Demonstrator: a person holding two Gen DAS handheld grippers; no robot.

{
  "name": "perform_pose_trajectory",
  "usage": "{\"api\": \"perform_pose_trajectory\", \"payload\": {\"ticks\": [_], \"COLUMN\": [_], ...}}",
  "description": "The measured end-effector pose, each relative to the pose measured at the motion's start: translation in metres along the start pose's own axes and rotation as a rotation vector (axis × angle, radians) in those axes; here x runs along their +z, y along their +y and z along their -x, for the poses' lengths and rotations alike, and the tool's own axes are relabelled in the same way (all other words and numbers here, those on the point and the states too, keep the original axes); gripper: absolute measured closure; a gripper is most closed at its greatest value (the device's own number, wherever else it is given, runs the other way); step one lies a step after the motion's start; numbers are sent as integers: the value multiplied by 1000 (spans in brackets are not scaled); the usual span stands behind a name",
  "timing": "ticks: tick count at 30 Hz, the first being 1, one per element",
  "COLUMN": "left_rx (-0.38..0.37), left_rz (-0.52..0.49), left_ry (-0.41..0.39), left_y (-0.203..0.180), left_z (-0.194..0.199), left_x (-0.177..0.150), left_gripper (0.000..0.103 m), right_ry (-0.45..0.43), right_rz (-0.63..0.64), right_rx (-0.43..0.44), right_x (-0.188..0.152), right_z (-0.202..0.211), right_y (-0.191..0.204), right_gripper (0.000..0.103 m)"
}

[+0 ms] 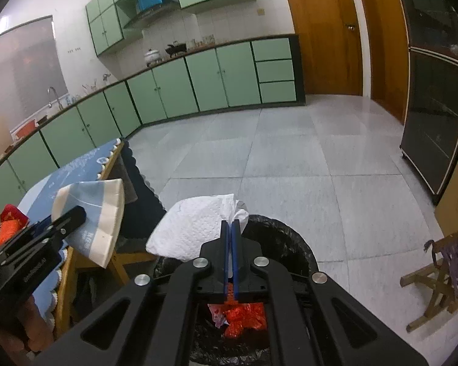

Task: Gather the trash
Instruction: 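Carry the blue cup and paper towel over the bin and release both, then grasp the second orange foam net with the right tool while the left tool moves to the red can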

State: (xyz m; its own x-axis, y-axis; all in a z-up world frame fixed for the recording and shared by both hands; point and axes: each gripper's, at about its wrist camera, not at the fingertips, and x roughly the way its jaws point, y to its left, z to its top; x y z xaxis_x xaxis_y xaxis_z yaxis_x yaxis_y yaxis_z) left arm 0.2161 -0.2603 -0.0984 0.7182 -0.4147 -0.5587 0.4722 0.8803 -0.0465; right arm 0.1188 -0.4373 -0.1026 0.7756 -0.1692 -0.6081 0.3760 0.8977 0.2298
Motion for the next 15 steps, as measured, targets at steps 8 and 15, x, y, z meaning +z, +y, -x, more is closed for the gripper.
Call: {"api": "perform_pose_trajectory", "payload": {"ticks": [8, 15], "left_rx": [3, 19], "left_rz": [17, 66], "left_ry": [1, -68], "left_y": [3, 26], "left_z": [-4, 34], "left_x": [1, 13], "left_gripper": [58, 54], "right_ry": [-11, -82], "right_rz": [-30, -2], "right_rx": [1, 26], "right_x": [2, 10], "right_z": [2, 30], "right_y": [-7, 16], "right_gripper": [92, 67]}}
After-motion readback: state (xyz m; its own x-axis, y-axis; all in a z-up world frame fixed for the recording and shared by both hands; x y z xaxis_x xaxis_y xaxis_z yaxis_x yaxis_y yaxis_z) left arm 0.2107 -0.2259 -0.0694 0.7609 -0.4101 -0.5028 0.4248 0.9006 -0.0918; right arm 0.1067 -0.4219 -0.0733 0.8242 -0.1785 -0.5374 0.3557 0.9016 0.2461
